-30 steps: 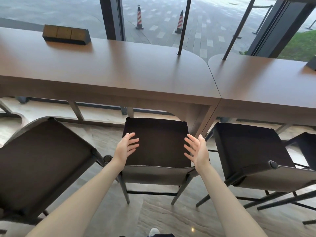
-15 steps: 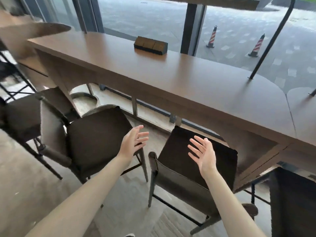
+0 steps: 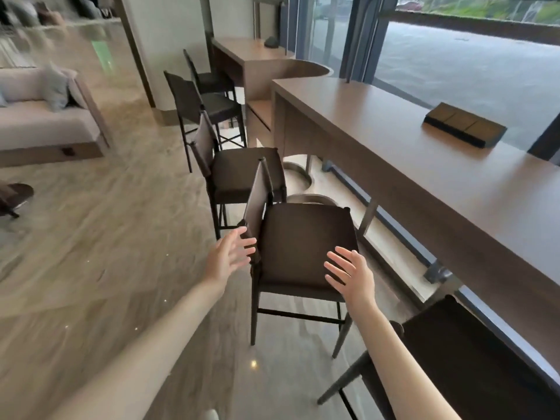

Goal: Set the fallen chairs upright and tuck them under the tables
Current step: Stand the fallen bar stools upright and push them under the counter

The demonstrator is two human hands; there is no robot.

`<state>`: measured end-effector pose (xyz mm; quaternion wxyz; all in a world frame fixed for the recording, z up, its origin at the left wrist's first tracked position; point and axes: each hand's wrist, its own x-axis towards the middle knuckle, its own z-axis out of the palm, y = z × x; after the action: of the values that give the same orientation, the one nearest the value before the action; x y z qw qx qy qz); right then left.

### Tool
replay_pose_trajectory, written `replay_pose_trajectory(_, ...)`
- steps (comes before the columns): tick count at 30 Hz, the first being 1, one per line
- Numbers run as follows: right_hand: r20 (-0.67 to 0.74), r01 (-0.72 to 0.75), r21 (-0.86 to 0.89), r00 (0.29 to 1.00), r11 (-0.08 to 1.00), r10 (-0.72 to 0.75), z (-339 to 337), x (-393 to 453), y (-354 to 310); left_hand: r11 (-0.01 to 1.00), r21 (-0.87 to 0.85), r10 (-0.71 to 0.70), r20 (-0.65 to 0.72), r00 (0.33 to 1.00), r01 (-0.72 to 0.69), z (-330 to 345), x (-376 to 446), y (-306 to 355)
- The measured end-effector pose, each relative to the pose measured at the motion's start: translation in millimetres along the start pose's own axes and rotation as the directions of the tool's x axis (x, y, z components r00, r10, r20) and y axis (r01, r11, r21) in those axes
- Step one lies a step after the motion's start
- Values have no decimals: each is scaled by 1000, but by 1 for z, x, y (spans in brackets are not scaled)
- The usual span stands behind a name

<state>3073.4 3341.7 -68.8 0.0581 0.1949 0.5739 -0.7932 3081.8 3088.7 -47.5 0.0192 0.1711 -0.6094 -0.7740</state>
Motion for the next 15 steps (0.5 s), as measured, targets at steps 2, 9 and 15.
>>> replay_pose_trajectory(2, 42, -12, -19, 999, 1000, 13, 27, 6, 4, 1000, -9, 17, -53, 998, -18, -25, 5, 7)
replay_pose_trajectory(9, 89, -39, -40, 995, 998, 43, 118, 25, 27, 999, -16, 27, -110, 994, -29, -105, 42, 23)
replay_pose_trajectory(15, 47, -18, 2, 999, 1000, 17, 185, 45, 41, 999, -32, 23, -103, 994, -26, -164, 84, 41)
